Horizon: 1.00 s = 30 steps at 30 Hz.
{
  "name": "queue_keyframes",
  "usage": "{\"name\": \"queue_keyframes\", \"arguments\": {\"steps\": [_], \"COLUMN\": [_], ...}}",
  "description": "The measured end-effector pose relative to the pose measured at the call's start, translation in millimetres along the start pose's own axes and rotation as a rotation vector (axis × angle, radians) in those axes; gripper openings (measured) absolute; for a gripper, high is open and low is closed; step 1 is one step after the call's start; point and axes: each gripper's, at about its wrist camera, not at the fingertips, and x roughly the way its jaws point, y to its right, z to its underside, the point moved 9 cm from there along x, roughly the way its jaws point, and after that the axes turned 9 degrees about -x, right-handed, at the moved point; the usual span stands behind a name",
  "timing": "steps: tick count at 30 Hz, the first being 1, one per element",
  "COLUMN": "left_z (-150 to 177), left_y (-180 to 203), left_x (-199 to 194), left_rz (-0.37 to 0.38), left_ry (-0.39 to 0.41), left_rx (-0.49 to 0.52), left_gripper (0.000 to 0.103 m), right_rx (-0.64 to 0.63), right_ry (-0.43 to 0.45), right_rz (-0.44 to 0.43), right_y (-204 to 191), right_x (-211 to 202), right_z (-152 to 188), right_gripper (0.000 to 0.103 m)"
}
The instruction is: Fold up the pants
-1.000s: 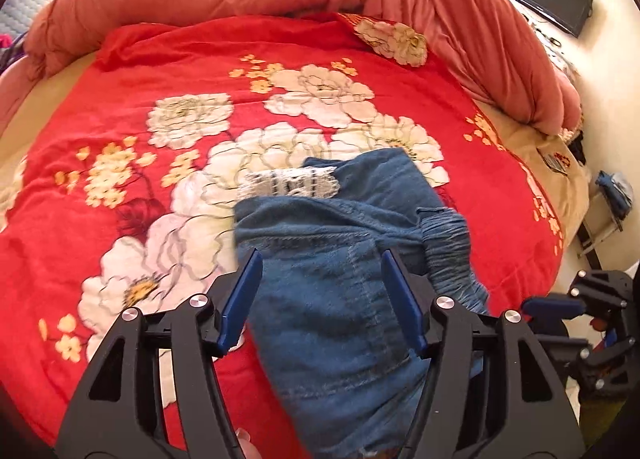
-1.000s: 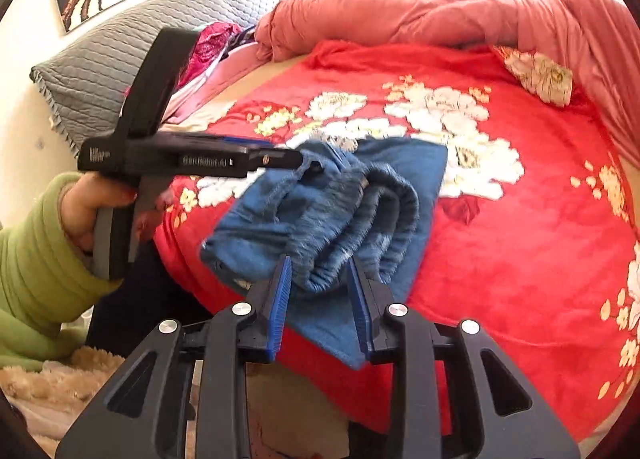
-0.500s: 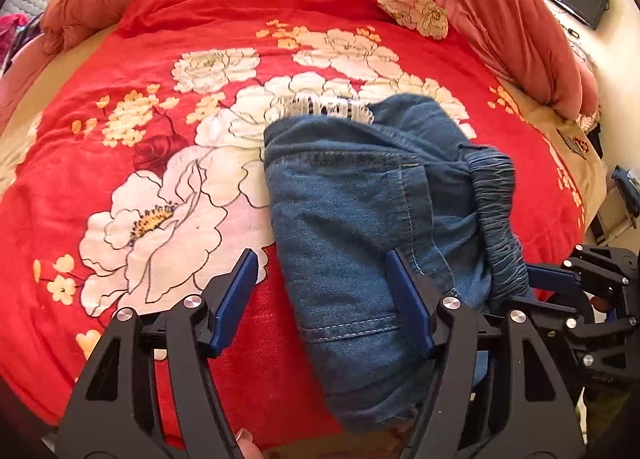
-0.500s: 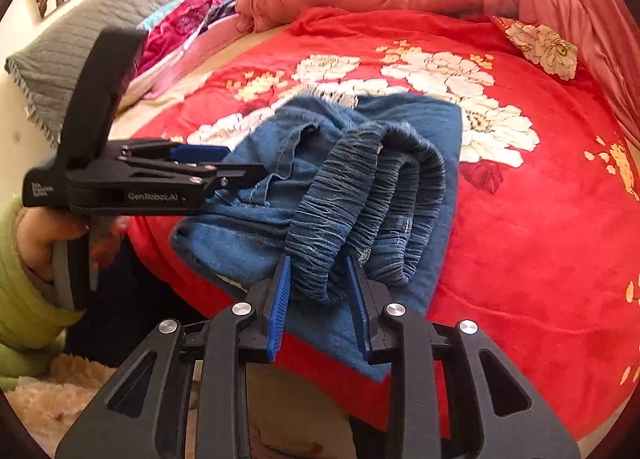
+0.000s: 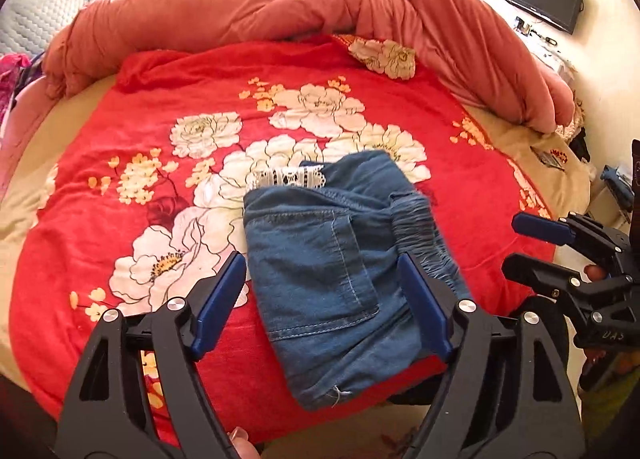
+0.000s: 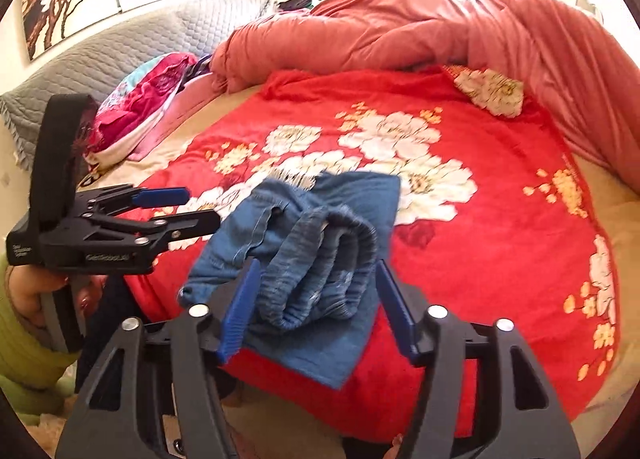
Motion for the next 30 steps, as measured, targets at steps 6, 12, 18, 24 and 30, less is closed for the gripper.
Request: {"name": "queue_keyframes", "arguments": {"steps": [6,12,18,24,30], "left_z": [-4,-4,-1,6,14], "left_y": [-1,-11,-21,-31,-39], "left_x": [-7,-2,9,27,44], "left_rz": [-0.018,-0.041,-0.06,-0.076,-0.081], "left_ry": [0.02,0.012,-0.008,-0.042,-0.076], "left_rx": [-0.004,-0.023,-0.042,-0.065,-0.094], "left_gripper": [0.077,0.079,0.081,0.081,0.083], "right_rx": [0.008,0.017,0.048,0.083,0.096], "right_ry": [0.01,-0.017,-0.072,-0.136,-0.175], "right_rz": [0.047,0.114,0.122,0.091,0.066], "right_y": [13,33,47,50,48], "right_x": [-1,10,31,56,73], "right_z": [-7,-8,2,19,30], "right_gripper": [0.068,0.068,0.068,0.068,0.068]}}
